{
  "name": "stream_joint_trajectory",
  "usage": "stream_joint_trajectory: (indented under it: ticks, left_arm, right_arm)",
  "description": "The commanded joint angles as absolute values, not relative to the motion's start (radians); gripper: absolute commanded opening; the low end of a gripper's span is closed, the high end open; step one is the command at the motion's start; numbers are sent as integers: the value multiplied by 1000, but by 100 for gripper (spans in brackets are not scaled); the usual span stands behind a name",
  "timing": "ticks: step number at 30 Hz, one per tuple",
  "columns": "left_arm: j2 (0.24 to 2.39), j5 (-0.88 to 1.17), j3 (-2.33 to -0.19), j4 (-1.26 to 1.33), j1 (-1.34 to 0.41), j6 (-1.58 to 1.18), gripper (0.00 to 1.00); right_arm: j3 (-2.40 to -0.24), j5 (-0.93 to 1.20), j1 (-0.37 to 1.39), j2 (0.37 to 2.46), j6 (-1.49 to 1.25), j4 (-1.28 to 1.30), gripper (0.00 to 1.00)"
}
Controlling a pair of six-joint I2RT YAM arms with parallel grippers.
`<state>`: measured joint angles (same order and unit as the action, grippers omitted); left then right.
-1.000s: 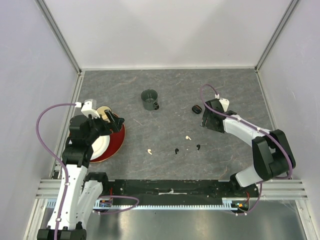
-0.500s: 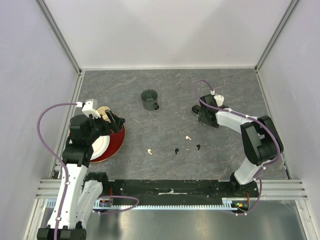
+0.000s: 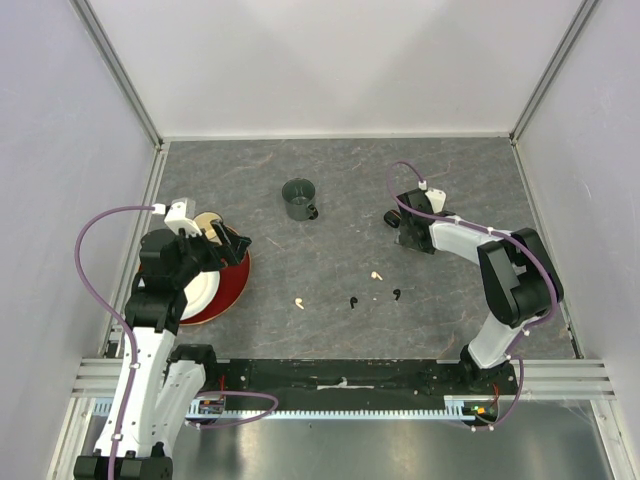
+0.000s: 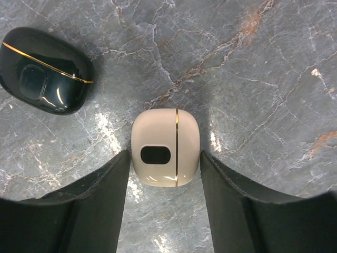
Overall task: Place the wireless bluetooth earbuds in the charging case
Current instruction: Pick up the charging case at the center of the board.
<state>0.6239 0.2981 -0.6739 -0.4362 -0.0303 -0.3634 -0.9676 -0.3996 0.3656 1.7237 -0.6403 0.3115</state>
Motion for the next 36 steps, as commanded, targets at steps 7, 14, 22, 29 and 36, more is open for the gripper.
stream_joint_trajectory:
  ticks: [7,14,22,29,36]
  left_arm:
    - [623,339,-675,-414,-29,-351,100]
    - [608,331,-676,-413,-29,-364,100]
    - [587,348,-664,-390,-29,-368,100]
    - [581,360,-660,-384,-29,-367,100]
    - [586,501,-588,-204,-29,-425,100]
  right_arm:
    - [-999,-413,368,1743,-557,295,65]
    - [-959,-387,368,1721,-531,287,63]
    - [-908,-370,367,1684,-520,262,63]
    - [-902,-357,364,1686,-512,245,56]
    - [-888,-341,365,1606,-474,248,34]
